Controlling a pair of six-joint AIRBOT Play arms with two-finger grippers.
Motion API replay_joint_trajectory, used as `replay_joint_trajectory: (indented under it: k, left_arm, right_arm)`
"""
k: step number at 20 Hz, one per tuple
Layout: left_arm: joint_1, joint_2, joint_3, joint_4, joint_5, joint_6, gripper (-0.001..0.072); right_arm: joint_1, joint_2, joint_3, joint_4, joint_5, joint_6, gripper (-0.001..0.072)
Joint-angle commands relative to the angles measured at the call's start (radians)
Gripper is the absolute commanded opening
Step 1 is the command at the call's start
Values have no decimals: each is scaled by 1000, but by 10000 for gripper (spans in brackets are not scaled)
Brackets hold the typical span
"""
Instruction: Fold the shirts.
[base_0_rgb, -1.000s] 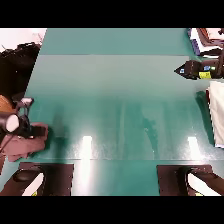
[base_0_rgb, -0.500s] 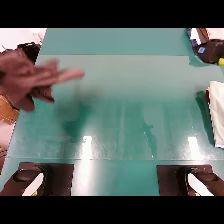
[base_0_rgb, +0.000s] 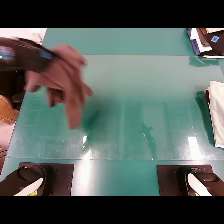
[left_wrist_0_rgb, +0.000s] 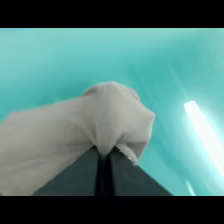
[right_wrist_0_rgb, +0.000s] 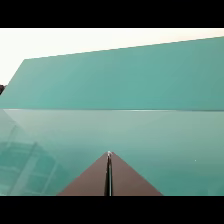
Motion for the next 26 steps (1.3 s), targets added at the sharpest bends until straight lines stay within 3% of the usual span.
replay_joint_trajectory:
  k: [1, 2, 4, 5, 7, 9, 12, 16, 19, 22, 26]
  left_arm:
    - [-251, -217, 5, -18, -42, 31, 31]
    - [-305, -277, 5, -24, -40, 63, 43]
    - [-375, -375, 5, -25, -3, 92, 582]
    - [-378, -402, 5, -19, 15, 95, 543]
    - [-339, -410, 6, 60, 31, 98, 545]
    - [-244, -404, 5, 117, 20, 71, 545]
    - [-70, -408, -29, 90, 45, 28, 545]
    - [67, -440, -210, -150, 255, 60, 544]
    - [87, -558, -237, -276, 295, 111, 544]
    - [87, -658, -237, -462, 359, 227, 543]
    - [87, -727, -235, -505, 387, 238, 543]
  right_arm:
    - [0, 2, 1, 0, -4, 1, 19]
    - [0, 2, 1, 0, -4, 1, 19]
    - [0, 2, 1, -1, -3, 1, 19]
    - [0, 2, 1, -1, 1, 1, 19]
    - [0, 2, 1, -2, 8, 1, 19]
    - [0, 2, 1, -2, 12, 0, 19]
    - [0, 2, 1, -2, 31, 0, 19]
    - [0, 1, 0, -4, 48, 1, 19]
    - [0, 1, -20, -3, 59, 1, 19]
    - [0, -11, -43, -3, 107, 1, 19]
    - [0, -48, -42, -2, 146, 1, 20]
